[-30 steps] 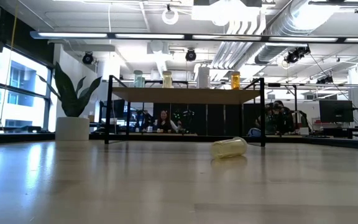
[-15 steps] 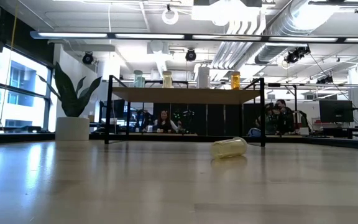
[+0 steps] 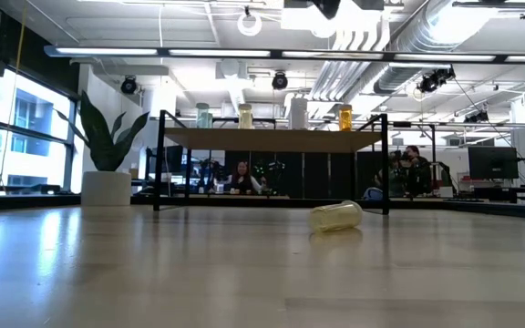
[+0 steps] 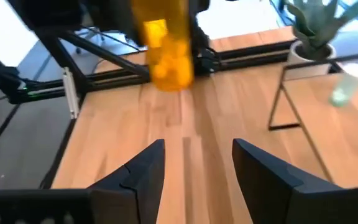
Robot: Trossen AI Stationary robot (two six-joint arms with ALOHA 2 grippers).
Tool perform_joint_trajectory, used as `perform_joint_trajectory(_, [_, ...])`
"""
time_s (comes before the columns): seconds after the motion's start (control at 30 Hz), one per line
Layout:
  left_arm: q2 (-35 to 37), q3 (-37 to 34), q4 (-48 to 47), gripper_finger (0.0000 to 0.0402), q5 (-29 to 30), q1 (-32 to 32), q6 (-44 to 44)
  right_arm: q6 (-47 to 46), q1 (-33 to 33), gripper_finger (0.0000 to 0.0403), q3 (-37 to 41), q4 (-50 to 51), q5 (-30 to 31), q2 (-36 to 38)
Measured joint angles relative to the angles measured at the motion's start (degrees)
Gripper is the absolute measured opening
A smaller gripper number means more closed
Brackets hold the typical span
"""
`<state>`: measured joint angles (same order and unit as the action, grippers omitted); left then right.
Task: Pick and place medicine bottles onto shelf by color
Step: Put the orange pill bottle aligned with the other orange pill bottle on the shelf
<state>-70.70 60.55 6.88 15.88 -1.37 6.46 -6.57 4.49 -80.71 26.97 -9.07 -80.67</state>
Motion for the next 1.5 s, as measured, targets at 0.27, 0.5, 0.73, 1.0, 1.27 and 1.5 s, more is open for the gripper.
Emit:
perform_joint_trajectory(0.27, [-0.45,0.00,-4.44,0.0086,0.37,0.39,0.85,2.75,3.07,0.0179,0.00,1.61,0.04,2.97])
perform_joint_trajectory(0.5, [-3.93,-0.03,-3.77,0.0086,0.33,0.70,1.41,6.07,3.30,0.0179,0.00,-5.73,-1.33,5.95])
perform_joint_trajectory(0.73, [-9.63,-0.01,0.66,0.0086,0.02,1.45,2.36,5.26,2.87,0.0179,-0.02,-5.35,-4.31,5.99])
perform_joint_trajectory(1.0, [-14.22,-0.02,5.33,0.0086,0.17,1.53,2.99,3.61,1.40,0.0179,-0.02,0.45,-5.49,4.14])
perform_joint_trajectory(1.27, [-15.30,-0.02,6.88,0.0086,-0.39,1.53,2.99,3.59,-1.66,0.0179,-0.02,3.01,-3.22,1.60])
perform_joint_trajectory(1.5, [-15.30,-0.02,7.07,0.0086,-0.26,1.49,2.84,3.97,-2.89,0.0179,-0.01,4.37,-2.84,-0.52])
